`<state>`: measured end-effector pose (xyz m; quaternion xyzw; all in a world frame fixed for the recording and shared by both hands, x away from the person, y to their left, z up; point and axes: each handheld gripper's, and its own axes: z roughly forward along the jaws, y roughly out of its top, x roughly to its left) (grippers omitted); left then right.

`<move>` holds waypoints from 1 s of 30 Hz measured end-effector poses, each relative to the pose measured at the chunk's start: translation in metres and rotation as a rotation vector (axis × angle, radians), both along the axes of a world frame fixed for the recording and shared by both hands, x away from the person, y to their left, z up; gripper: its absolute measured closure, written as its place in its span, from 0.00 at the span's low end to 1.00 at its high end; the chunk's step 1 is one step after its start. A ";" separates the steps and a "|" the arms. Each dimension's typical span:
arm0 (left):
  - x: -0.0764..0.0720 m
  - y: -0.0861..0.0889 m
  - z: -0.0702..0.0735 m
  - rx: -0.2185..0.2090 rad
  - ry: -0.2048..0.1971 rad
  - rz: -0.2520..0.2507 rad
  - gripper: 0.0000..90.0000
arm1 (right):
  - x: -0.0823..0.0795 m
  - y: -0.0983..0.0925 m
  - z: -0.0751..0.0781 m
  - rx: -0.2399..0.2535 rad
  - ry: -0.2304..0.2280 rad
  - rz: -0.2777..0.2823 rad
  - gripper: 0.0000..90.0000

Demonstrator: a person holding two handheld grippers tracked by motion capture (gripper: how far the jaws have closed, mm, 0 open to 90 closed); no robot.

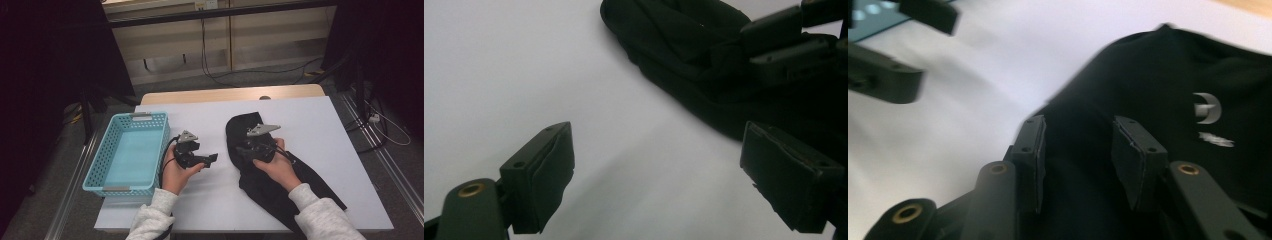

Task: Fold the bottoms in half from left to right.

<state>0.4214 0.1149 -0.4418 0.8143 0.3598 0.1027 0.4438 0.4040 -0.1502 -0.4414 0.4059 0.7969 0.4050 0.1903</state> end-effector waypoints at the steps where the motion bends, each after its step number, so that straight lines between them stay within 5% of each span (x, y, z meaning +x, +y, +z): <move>1: 0.000 0.000 0.000 0.008 0.000 -0.007 0.16 | 0.002 -0.003 0.001 -0.008 -0.006 -0.009 0.65; 11: 0.001 -0.002 -0.003 0.009 0.007 -0.015 0.16 | 0.015 0.000 -0.011 -0.095 -0.028 -0.032 0.58; 16: 0.001 -0.002 -0.003 0.008 0.009 -0.018 0.16 | 0.021 -0.006 -0.011 -0.075 -0.003 -0.038 0.55; 17: 0.001 -0.003 -0.003 -0.001 0.014 -0.012 0.16 | 0.022 -0.007 -0.011 -0.085 -0.002 -0.043 0.56; 21: 0.002 -0.002 -0.003 0.002 0.011 -0.010 0.16 | 0.021 -0.004 -0.012 -0.090 0.001 -0.006 0.90; 30: 0.003 -0.004 -0.003 0.007 0.013 -0.017 0.16 | 0.036 -0.031 0.007 -0.028 -0.029 -0.086 0.96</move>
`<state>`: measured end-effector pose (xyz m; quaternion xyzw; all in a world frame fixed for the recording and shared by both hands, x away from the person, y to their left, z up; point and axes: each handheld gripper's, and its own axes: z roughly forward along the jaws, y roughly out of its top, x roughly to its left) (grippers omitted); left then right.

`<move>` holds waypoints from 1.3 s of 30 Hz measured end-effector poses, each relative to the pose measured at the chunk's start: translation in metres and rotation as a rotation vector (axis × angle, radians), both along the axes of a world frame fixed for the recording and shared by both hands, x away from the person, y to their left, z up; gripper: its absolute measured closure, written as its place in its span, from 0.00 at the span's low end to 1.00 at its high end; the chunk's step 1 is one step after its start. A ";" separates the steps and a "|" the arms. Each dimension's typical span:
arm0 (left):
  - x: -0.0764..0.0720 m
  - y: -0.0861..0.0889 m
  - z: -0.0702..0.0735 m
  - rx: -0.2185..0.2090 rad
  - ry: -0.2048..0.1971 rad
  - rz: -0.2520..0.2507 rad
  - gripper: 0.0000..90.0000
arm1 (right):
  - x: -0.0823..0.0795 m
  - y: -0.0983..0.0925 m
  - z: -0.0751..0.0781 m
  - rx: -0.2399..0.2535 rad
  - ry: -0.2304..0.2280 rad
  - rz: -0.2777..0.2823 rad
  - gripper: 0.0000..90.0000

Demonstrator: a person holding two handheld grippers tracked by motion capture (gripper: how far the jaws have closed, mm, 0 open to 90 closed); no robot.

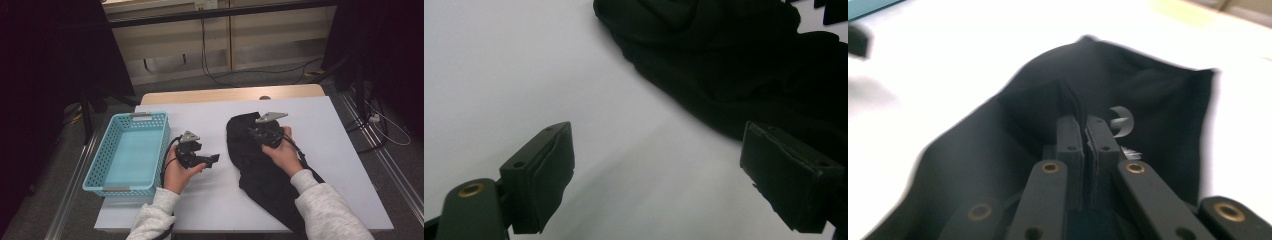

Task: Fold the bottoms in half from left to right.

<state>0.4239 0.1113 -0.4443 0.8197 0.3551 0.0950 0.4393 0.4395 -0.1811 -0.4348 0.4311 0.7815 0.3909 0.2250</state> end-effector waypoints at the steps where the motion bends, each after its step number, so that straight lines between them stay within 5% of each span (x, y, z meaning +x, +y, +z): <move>1: 0.000 0.000 0.000 -0.002 -0.001 -0.001 0.16 | 0.003 -0.006 0.003 0.006 -0.005 -0.023 0.96; 4: 0.001 0.000 0.000 0.001 -0.004 -0.001 0.16 | 0.011 -0.027 0.010 0.017 -0.049 -0.125 0.94; 8: 0.004 -0.004 -0.001 -0.009 0.005 0.005 0.16 | 0.019 -0.049 0.012 0.045 -0.052 -0.235 0.67; 23: 0.027 -0.033 -0.009 -0.012 0.045 -0.022 0.19 | -0.022 -0.050 0.001 0.041 0.016 -0.142 0.50; 39: 0.057 -0.066 -0.018 0.026 0.074 0.000 0.40 | -0.068 -0.065 -0.004 0.020 0.017 -0.117 0.42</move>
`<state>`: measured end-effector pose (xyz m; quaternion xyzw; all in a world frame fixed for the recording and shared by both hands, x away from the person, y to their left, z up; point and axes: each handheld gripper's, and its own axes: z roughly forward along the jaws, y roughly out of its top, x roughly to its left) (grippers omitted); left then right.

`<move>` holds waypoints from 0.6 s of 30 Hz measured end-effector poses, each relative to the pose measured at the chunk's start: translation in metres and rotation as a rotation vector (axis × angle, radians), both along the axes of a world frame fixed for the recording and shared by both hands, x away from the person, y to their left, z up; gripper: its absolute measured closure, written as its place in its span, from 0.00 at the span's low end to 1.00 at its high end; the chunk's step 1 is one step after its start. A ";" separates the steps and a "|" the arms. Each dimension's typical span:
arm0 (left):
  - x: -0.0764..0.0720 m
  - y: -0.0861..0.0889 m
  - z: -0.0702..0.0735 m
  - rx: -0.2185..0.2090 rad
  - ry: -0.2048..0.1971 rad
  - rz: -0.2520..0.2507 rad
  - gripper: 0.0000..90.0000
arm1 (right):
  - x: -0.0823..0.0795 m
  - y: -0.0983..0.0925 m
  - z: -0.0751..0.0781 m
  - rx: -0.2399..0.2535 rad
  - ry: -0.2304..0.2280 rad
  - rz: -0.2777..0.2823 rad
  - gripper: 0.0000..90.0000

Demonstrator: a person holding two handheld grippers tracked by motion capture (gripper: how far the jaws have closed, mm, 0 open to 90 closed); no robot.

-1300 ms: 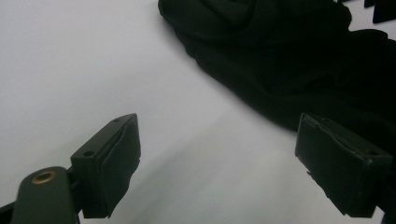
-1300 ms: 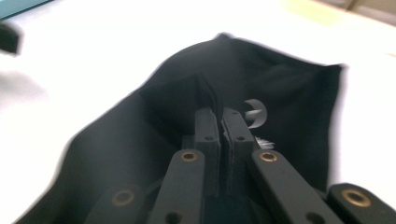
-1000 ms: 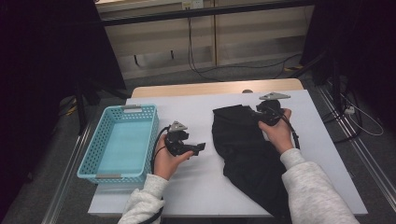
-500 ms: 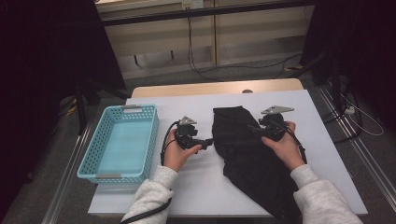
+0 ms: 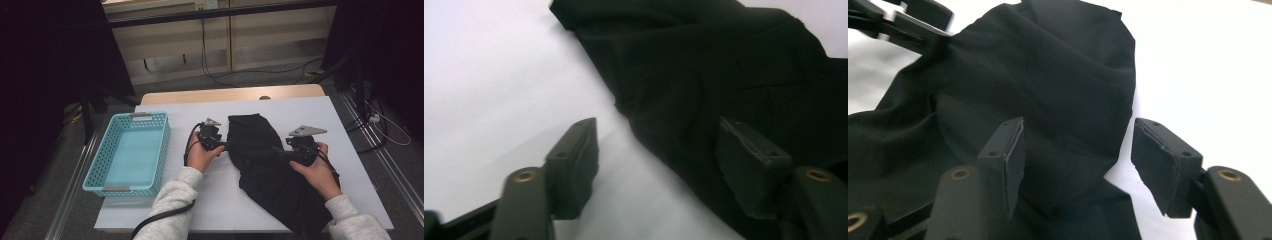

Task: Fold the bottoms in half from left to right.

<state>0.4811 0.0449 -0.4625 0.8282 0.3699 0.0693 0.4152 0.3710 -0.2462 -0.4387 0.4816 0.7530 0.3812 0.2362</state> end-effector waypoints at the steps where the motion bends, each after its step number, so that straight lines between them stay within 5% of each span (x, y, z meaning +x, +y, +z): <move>1: 0.001 -0.002 -0.001 -0.004 0.005 0.004 0.40 | -0.001 -0.001 0.000 0.001 0.002 0.000 0.42; 8: 0.001 -0.014 -0.002 -0.005 0.012 0.007 0.52 | -0.009 -0.004 0.000 0.003 -0.008 0.014 0.42; 11: 0.000 -0.015 -0.001 0.016 0.011 0.023 0.66 | -0.010 -0.006 -0.002 0.011 -0.005 0.016 0.41; 14: 0.001 -0.014 0.000 0.001 0.060 0.038 0.90 | -0.012 -0.006 -0.003 0.014 -0.005 0.022 0.41; 18: 0.003 -0.012 0.002 -0.010 0.073 0.051 0.96 | -0.014 -0.006 -0.003 0.017 -0.006 0.028 0.40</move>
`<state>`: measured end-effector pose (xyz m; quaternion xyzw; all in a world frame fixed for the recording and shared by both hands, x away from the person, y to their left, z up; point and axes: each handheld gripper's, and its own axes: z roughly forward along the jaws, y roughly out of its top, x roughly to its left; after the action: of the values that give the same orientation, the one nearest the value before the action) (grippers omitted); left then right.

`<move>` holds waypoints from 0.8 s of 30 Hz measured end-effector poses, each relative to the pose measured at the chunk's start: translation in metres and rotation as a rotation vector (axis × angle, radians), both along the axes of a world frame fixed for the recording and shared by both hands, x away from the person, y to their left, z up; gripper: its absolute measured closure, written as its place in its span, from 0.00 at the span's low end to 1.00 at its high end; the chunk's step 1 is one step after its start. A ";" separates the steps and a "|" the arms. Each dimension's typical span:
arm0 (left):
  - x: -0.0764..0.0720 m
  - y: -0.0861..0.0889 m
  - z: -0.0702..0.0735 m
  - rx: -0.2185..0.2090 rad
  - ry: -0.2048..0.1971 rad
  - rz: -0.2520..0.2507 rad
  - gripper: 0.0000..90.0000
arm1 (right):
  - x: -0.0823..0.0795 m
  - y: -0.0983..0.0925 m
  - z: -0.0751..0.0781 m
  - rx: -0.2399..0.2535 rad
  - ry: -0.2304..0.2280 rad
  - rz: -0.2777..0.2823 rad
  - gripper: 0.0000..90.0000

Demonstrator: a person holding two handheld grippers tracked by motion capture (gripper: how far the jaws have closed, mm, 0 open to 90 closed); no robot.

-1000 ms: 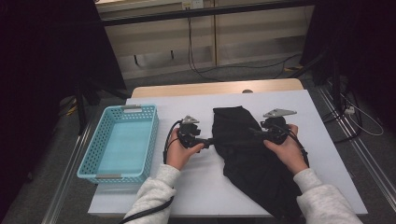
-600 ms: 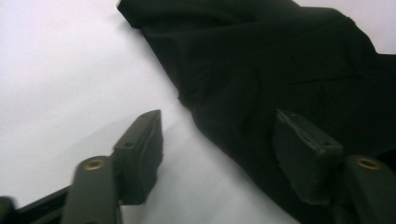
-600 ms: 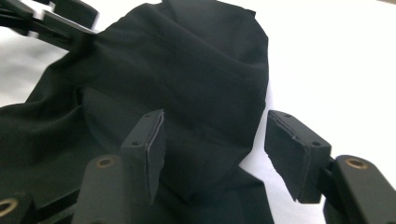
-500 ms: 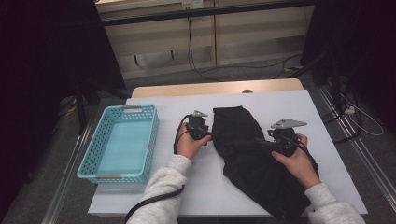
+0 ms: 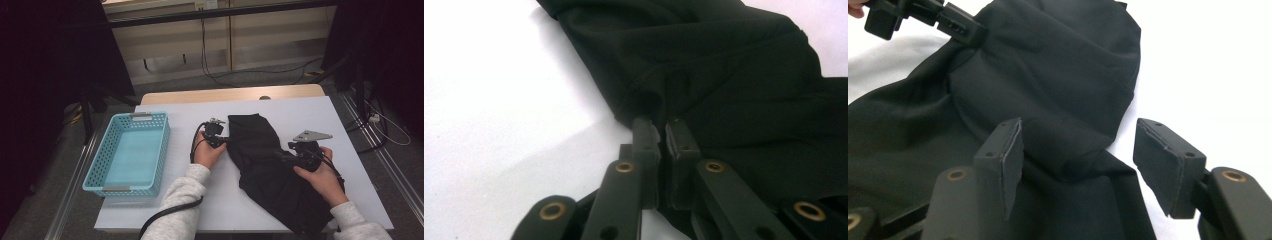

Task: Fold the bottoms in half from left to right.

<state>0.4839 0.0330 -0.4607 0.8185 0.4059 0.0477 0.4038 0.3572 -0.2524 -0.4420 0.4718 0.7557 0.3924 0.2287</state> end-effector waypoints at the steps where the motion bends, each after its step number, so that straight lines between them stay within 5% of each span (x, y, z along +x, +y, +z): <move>1: 0.001 0.002 0.001 0.002 0.005 0.001 0.97 | 0.000 0.000 0.000 -0.003 0.002 -0.001 0.40; 6: 0.005 0.019 0.008 0.023 0.006 0.033 0.98 | -0.003 -0.004 0.001 -0.014 0.004 -0.002 0.40; 17: 0.014 0.080 0.014 0.042 0.001 0.185 0.98 | -0.018 -0.019 -0.004 -0.032 0.034 -0.012 0.40; 24: 0.011 0.090 0.014 0.054 -0.014 0.212 0.98 | -0.032 -0.027 -0.011 -0.024 0.079 -0.019 0.45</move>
<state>0.4944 0.1226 -0.4466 0.7812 0.4858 0.1068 0.3774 0.3252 -0.2791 -0.4532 0.4914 0.7641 0.3624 0.2081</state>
